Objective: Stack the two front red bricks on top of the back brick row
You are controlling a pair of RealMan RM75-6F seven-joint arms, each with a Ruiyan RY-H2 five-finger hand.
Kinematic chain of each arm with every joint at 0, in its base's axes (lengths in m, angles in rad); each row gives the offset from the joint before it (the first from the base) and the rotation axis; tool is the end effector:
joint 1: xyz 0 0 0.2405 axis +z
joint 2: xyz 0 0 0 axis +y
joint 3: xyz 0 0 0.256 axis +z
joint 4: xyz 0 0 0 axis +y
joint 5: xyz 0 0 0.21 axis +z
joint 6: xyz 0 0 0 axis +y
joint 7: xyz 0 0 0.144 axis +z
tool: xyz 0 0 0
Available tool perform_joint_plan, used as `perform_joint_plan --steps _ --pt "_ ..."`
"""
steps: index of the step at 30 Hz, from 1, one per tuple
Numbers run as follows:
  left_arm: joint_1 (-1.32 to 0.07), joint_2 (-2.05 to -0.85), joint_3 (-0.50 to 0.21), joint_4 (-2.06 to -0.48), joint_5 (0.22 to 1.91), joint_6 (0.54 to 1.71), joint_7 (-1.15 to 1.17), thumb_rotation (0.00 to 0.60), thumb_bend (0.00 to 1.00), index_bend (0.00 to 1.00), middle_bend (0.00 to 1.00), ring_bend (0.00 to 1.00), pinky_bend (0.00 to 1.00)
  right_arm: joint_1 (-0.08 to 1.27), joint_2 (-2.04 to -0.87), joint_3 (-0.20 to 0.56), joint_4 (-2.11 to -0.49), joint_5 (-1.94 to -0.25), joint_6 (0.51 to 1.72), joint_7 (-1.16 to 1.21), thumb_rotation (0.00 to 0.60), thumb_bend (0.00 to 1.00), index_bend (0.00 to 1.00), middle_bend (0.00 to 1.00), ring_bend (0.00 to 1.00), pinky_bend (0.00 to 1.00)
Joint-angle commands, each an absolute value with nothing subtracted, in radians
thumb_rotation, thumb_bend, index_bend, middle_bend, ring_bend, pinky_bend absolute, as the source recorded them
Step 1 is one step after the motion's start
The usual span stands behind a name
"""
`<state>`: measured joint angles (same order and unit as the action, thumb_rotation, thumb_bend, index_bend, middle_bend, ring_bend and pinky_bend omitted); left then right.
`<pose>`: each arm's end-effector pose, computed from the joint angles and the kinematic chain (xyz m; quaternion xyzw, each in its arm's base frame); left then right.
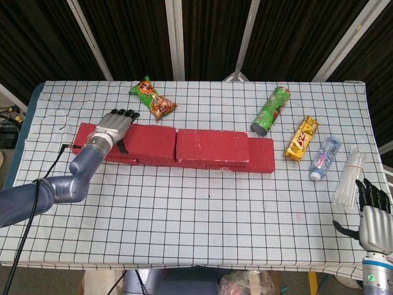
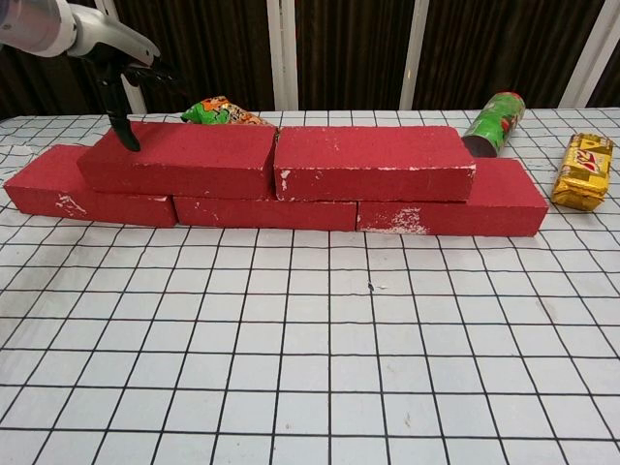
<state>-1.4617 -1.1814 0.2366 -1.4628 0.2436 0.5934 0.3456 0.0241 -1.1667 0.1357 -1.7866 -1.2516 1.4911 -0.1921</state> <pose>-0.1058 0.4522 0.0895 -0.7526 -0.4162 -0.1706 0.4809 -0.3089 -0.1731 0.1509 0.4935 -0.4548 0.3506 0.6533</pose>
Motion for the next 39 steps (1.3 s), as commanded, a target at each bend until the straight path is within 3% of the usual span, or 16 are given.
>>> perform_joint_plan --steps 1,6,18,39 --pt "-1.381 -1.101 0.224 -1.574 0.349 0.674 0.304 0.6 0.0 0.07 0.0 0.0 0.0 0.024 -1.165 0.134 -1.787 -1.253 1.489 -0.189 0.6 0.13 0.0 0.0 0.0 0.0" --pt "-1.258 -1.033 0.235 -1.652 0.48 0.756 0.264 0.6 0.0 0.07 0.0 0.0 0.0 0.027 -1.163 0.129 -1.788 -1.257 1.478 -0.182 0.6 0.13 0.0 0.0 0.0 0.0" --pt "-1.133 -1.003 0.201 -1.631 0.574 0.76 0.251 0.6 0.0 0.12 0.0 0.0 0.0 0.031 -1.161 0.12 -1.792 -1.267 1.467 -0.18 0.6 0.13 0.0 0.0 0.0 0.0" --pt "-1.075 -1.091 0.162 -1.561 0.507 0.73 0.362 0.6 0.0 0.12 0.0 0.0 0.0 0.039 -1.156 0.116 -1.792 -1.258 1.442 -0.163 0.6 0.13 0.0 0.0 0.0 0.0"
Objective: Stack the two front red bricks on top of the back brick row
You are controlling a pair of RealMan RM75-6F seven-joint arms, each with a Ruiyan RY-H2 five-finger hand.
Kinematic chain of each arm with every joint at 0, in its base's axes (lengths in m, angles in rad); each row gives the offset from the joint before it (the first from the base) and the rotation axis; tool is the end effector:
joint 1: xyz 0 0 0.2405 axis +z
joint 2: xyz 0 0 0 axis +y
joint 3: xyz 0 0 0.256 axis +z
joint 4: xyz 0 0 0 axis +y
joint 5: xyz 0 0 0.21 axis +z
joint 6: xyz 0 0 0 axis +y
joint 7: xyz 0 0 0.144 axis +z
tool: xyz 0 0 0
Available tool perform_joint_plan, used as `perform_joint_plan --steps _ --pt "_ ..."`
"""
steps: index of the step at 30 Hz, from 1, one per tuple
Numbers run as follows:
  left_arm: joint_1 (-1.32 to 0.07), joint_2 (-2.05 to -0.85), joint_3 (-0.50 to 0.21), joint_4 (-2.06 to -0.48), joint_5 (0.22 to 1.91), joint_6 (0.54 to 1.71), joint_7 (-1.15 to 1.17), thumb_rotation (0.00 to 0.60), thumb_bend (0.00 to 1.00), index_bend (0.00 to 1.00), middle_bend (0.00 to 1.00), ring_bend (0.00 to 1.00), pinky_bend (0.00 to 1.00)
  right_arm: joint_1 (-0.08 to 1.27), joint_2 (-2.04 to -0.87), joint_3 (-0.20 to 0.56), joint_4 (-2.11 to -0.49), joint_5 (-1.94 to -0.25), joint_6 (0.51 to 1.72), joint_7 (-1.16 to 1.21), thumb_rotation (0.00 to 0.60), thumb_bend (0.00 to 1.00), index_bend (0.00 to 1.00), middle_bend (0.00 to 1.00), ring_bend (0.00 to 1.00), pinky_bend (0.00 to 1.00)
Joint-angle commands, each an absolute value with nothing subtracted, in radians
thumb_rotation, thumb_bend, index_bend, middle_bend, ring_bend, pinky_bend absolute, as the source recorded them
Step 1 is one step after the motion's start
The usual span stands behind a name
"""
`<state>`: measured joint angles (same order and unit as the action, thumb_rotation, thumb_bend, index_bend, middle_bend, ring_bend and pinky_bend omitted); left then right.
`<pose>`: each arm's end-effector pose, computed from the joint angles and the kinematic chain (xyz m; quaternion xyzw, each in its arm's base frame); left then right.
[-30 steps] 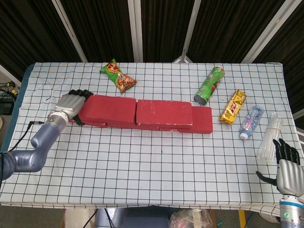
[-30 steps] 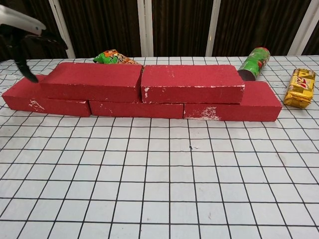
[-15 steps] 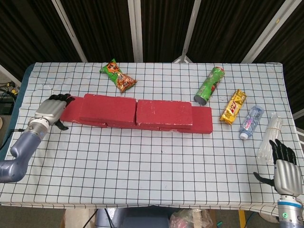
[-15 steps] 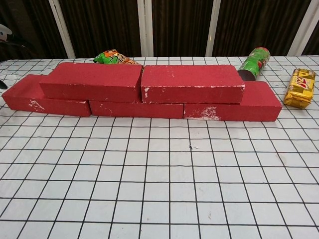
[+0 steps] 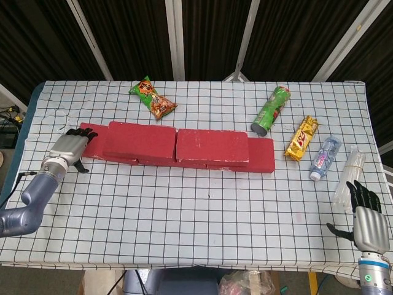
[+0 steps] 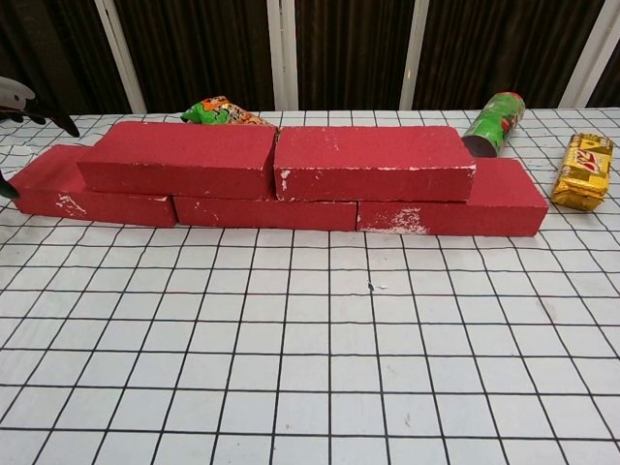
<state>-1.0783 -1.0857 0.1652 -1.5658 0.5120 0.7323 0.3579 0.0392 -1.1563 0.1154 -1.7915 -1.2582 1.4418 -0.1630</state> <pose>-0.2183 0.3951 0.1166 -0.7235 -0.4321 -0.1434 0.5188 -0.3079 -0.1740 0.1435 0.5089 -0.4738 0.3479 0.6289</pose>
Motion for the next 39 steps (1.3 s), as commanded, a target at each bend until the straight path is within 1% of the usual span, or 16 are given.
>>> perform_joint_plan --steps 1,23,39 --pt "-1.072 -1.095 0.159 -1.555 0.503 0.728 0.366 0.6 0.0 0.12 0.0 0.0 0.0 0.04 -1.156 0.115 -1.792 -1.258 1.442 -0.164 0.6 0.13 0.0 0.0 0.0 0.0" --pt "-1.075 -1.162 0.126 -1.512 0.464 0.686 0.427 0.6 0.0 0.11 0.0 0.0 0.0 0.04 -1.154 0.116 -1.796 -1.25 1.444 -0.164 0.6 0.13 0.0 0.0 0.0 0.0" --pt "-1.081 -1.168 0.115 -1.516 0.45 0.683 0.449 0.6 0.0 0.11 0.0 0.0 0.0 0.04 -1.15 0.115 -1.8 -1.243 1.442 -0.166 0.6 0.13 0.0 0.0 0.0 0.0"
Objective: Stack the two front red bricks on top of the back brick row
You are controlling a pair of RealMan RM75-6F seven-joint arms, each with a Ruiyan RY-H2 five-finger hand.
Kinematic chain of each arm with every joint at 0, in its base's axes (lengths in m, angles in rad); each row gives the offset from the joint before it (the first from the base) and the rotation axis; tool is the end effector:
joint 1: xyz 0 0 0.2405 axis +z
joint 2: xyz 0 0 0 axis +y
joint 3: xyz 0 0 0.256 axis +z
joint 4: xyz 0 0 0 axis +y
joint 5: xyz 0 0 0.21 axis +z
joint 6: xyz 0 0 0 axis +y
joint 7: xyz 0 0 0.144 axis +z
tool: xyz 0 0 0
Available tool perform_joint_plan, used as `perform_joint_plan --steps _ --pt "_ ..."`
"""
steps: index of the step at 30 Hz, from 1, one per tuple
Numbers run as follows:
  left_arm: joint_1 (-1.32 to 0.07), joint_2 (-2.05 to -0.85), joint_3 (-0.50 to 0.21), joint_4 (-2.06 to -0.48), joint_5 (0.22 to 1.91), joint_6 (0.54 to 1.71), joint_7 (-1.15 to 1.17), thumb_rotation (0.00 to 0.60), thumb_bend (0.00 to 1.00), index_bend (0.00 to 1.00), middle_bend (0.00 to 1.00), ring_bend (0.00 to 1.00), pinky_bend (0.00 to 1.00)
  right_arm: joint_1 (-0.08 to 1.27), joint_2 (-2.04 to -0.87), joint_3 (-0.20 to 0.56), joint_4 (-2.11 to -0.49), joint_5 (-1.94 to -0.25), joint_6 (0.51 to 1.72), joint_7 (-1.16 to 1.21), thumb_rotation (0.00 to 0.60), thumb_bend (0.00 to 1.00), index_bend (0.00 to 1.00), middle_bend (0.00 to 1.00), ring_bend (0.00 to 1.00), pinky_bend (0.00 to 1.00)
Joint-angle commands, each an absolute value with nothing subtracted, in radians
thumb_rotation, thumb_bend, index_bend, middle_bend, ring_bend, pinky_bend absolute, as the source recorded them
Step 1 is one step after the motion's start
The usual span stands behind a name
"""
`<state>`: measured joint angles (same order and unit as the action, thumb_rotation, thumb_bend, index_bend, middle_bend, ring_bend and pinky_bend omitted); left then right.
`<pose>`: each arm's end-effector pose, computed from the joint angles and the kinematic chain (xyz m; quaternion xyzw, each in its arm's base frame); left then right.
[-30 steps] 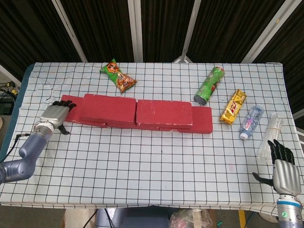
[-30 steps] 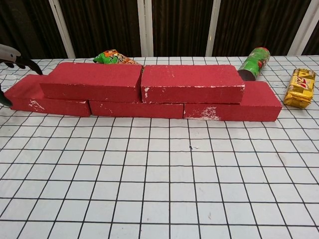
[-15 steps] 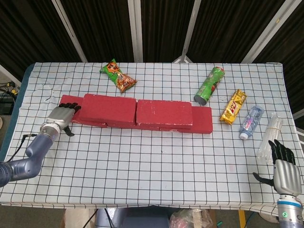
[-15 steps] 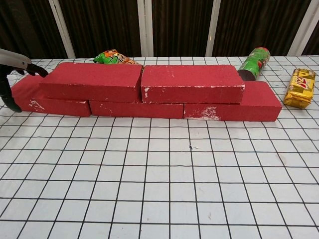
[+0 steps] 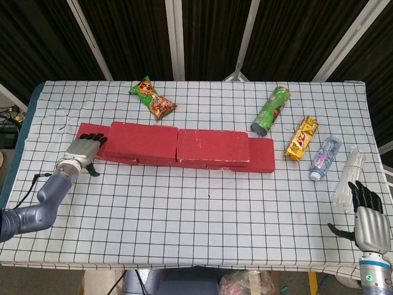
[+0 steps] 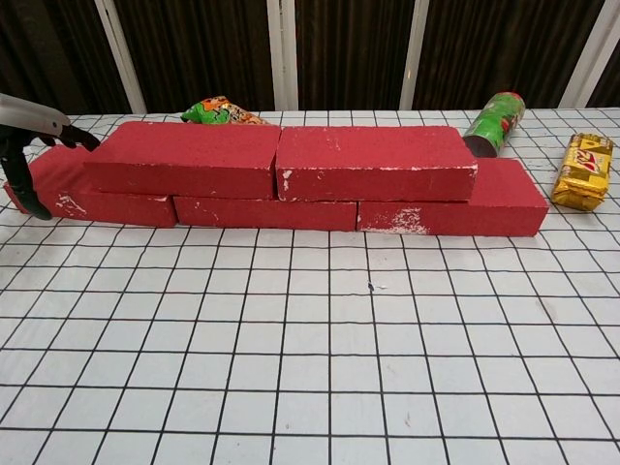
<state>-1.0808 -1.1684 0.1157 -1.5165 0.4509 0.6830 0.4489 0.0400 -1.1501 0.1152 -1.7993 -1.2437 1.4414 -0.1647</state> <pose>-0.2102 0.3999 0.0858 -0.7385 -0.4357 -0.1308 0.4977 -0.3087 -0.1736 0.1450 0.5051 -0.4774 0.3446 0.6310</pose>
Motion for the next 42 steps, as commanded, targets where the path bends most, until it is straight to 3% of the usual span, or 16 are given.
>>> perform_joint_plan --steps 1,12,19,24,30,36,42 --pt "-1.081 -1.168 0.114 -1.516 0.45 0.683 0.449 0.6 0.0 0.11 0.0 0.0 0.0 0.04 -1.151 0.116 -1.8 -1.243 1.442 -0.166 0.6 0.13 0.0 0.0 0.0 0.0" --pt "-1.097 -1.12 0.131 -1.568 0.423 0.701 0.487 0.6 0.0 0.12 0.0 0.0 0.0 0.041 -1.154 0.114 -1.801 -1.243 1.443 -0.172 0.6 0.13 0.0 0.0 0.0 0.0" --pt "-1.046 -0.942 0.128 -1.747 0.413 0.775 0.421 0.6 0.0 0.1 0.0 0.0 0.0 0.043 -1.154 0.11 -1.803 -1.25 1.44 -0.172 0.6 0.13 0.0 0.0 0.0 0.0" --pt "-0.809 -0.854 0.095 -1.864 0.736 0.938 0.157 0.6 0.0 0.1 0.0 0.0 0.0 0.043 -1.153 0.1 -1.801 -1.278 1.447 -0.183 0.6 0.13 0.0 0.0 0.0 0.0" --pt "-0.541 -0.945 0.155 -1.754 1.119 1.206 -0.015 0.6 0.0 0.1 0.0 0.0 0.0 0.04 -1.179 0.087 -1.774 -1.35 1.494 -0.222 0.6 0.13 0.0 0.0 0.0 0.0" --pt "-0.383 -1.039 0.175 -1.661 1.309 1.424 -0.068 0.6 0.0 0.09 0.0 0.0 0.0 0.033 -1.187 0.067 -1.775 -1.408 1.519 -0.235 0.6 0.13 0.0 0.0 0.0 0.0" --pt "-0.276 -1.105 0.176 -1.608 1.386 1.545 -0.047 0.6 0.0 0.09 0.0 0.0 0.0 0.025 -1.174 0.05 -1.79 -1.449 1.532 -0.233 0.6 0.13 0.0 0.0 0.0 0.0"
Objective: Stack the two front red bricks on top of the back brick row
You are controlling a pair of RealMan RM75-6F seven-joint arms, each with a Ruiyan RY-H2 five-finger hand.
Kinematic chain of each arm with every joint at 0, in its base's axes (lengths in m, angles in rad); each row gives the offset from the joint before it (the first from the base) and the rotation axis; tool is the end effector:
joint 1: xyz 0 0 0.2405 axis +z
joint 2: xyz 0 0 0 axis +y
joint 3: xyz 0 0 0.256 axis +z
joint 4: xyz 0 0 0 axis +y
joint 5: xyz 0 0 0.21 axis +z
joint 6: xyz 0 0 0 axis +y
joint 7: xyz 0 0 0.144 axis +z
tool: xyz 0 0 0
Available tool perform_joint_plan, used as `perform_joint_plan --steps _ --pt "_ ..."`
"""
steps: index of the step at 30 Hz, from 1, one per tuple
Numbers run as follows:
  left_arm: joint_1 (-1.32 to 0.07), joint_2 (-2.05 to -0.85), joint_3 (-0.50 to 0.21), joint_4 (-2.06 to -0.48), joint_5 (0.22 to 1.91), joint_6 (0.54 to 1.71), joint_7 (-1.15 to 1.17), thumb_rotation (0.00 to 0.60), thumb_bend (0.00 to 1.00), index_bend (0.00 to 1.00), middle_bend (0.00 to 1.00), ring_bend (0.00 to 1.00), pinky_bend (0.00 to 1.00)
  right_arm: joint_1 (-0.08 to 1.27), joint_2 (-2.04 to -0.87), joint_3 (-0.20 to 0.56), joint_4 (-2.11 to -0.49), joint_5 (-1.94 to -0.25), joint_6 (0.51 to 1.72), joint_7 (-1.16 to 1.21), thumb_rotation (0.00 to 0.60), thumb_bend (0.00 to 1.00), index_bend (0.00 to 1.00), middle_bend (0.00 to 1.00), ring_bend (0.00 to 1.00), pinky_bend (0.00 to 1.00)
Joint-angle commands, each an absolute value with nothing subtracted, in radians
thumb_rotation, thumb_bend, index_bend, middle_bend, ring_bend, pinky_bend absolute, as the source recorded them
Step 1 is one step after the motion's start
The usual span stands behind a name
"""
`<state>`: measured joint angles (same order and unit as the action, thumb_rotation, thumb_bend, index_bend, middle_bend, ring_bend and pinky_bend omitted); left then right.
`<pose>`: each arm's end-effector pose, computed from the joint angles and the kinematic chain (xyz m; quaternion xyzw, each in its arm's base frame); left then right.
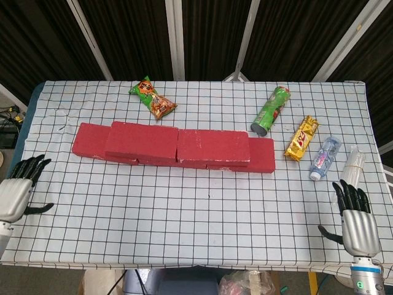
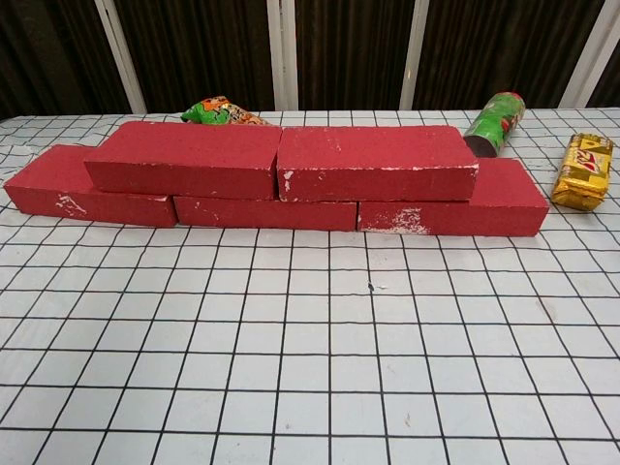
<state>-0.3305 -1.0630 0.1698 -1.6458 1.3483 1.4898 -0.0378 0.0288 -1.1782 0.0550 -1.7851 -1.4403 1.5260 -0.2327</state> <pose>-0.3036 0.2101 0.1592 -0.6317 -0.4034 -0.3617 0.5544 -0.2856 -0.1626 0.1363 0.5641 -0.4088 0.3692 0.6151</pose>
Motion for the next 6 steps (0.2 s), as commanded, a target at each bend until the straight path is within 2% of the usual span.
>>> perform_joint_plan --steps 1,6 --pt "-0.263 -1.111 0.173 -1.604 1.392 1.557 -0.049 0.6 0.0 0.09 0.0 0.0 0.0 0.023 -1.172 0.048 -1.792 -1.452 1.534 -0.233 0.6 0.13 0.0 0.0 0.0 0.0" --pt "-0.214 -1.124 0.165 -1.574 1.413 1.581 -0.075 0.6 0.0 0.09 0.0 0.0 0.0 0.018 -1.164 0.043 -1.797 -1.461 1.535 -0.231 0.6 0.13 0.0 0.0 0.0 0.0"
